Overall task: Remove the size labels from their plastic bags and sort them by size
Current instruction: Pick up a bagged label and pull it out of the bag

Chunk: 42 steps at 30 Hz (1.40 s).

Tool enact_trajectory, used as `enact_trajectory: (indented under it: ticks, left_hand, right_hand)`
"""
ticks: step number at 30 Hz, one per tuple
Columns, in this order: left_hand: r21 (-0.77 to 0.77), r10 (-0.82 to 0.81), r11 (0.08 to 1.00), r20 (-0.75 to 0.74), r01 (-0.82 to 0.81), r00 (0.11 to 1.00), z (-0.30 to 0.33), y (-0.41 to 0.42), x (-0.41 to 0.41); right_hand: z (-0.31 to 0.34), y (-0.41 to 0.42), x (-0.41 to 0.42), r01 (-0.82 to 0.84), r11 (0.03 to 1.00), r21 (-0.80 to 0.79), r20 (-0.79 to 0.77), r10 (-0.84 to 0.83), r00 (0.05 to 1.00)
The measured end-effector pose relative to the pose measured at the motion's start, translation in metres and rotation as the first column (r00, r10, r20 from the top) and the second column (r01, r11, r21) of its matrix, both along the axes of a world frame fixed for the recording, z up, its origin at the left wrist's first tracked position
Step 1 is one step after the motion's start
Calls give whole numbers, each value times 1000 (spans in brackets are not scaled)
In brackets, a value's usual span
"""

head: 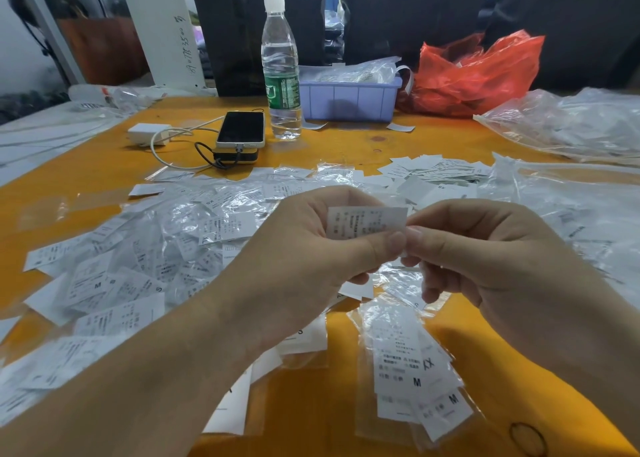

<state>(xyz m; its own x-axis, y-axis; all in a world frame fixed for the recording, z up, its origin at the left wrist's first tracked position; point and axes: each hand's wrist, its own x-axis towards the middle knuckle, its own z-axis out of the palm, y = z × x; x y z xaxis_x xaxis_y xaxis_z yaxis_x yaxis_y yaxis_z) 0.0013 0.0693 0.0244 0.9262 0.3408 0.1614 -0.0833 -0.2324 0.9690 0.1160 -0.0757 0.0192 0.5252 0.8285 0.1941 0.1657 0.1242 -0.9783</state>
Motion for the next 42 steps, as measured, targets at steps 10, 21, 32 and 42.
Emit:
enact_trajectory:
  ticks: [10,21,32,42]
  left_hand:
    - [9,33,999,-36,-33,999,4,8,-1]
    - [29,112,993,-39,-110,993,1,14,1]
    - [494,314,827,-11,-268,949,5,29,-2]
    - [836,681,405,-7,-369,732,2,54,-7]
  right_hand:
    - [2,0,1,30,999,-30,-2,-30,1000]
    - [-1,2,5,-56,994,-90,-52,52,997]
    - [-2,-1,15,184,980,-70,231,-164,959]
    - [-6,-2,17,327,926,-190,593,-158,790]
